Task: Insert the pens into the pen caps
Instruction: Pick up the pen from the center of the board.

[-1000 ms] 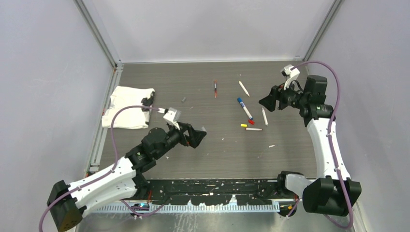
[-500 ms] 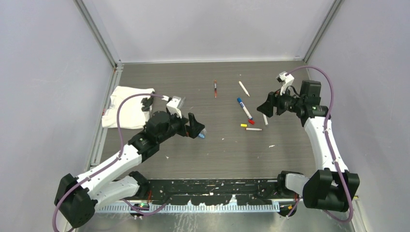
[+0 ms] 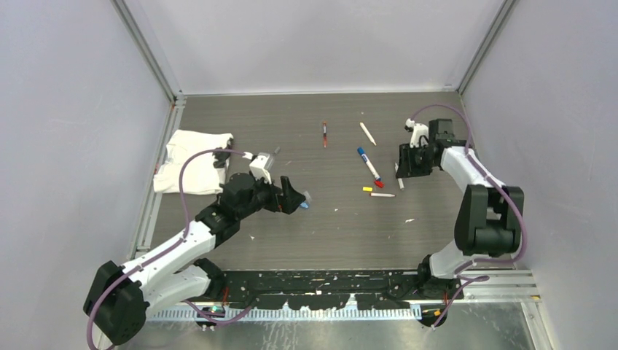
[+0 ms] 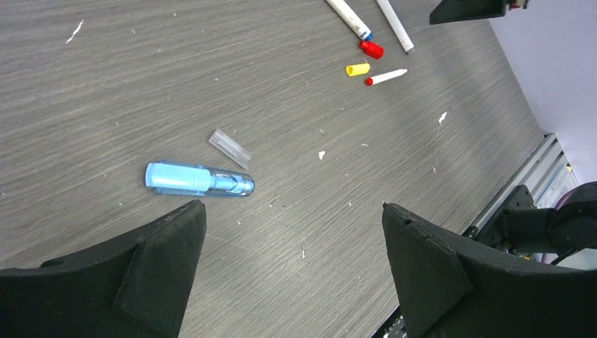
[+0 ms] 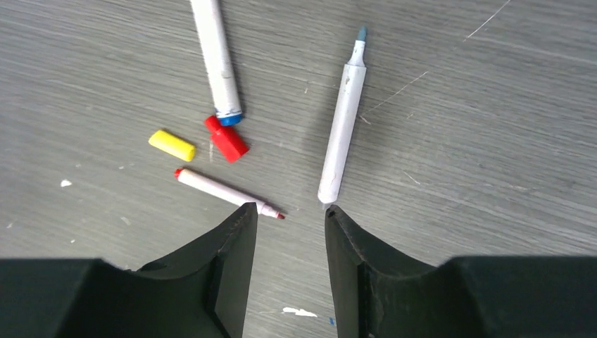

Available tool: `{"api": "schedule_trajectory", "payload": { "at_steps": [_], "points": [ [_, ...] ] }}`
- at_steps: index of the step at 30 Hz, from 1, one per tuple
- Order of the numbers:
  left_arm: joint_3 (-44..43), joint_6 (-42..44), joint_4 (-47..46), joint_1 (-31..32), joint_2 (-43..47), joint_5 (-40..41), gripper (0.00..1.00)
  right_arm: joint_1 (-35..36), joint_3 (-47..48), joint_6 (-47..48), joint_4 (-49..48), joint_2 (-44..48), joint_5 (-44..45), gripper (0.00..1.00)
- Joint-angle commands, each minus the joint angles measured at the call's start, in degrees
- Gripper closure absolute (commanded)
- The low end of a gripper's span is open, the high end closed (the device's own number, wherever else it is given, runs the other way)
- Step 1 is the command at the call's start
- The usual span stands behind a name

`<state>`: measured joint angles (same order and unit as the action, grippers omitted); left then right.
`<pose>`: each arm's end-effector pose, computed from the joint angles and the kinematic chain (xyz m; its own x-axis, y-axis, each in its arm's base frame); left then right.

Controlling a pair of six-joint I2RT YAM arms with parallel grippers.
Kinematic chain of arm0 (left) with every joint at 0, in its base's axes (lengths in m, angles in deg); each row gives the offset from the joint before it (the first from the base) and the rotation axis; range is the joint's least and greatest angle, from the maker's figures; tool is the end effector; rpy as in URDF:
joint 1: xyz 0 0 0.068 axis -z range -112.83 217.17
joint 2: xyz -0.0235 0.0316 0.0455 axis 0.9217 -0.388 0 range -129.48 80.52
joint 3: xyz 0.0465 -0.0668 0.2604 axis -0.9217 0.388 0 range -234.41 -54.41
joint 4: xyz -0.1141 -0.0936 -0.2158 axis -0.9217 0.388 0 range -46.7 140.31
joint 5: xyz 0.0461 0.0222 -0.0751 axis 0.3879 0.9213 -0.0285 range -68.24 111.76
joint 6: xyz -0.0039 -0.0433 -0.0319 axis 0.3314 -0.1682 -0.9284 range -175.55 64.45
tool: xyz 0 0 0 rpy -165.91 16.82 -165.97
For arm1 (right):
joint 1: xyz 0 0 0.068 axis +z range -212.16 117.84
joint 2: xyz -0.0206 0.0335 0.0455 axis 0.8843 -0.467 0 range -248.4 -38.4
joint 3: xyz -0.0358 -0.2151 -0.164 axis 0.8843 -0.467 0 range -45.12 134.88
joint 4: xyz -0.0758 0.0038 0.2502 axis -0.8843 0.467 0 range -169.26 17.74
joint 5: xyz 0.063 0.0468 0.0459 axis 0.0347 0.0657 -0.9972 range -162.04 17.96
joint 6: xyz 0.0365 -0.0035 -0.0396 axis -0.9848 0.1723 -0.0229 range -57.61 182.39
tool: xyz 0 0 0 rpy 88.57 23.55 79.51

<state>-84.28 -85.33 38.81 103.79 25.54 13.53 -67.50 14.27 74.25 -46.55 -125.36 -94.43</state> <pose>0.1720 -0.1340 0.2416 -0.5920 -0.1725 -0.7873 0.4652 0.7245 -0.5086 0.3039 -0.0148 0.2241 -0.8253 -0.1138 -0.5531 -0.2776 0.9347 0.2219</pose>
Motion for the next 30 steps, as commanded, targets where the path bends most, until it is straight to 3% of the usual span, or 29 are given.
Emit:
{"api": "schedule_trajectory", "payload": {
  "at_steps": [1,24,30],
  "points": [
    [1.1,-1.5,-3.9,-0.6,2.3,-1.2,0.04,2.8,4.6,-1.4,2.7,-5.5,9.7,0.56],
    [4.1,-4.4,-4.2,-0.9,7.1,-1.2,0.05,5.3,7.5,-1.6,1.8,-16.7,16.0,0.65],
    [4.6,-5.6,-5.4,-0.9,7.1,-2.0,0.05,5.3,7.9,-0.5,2.4,-18.5,18.1,0.73]
  ]
}}
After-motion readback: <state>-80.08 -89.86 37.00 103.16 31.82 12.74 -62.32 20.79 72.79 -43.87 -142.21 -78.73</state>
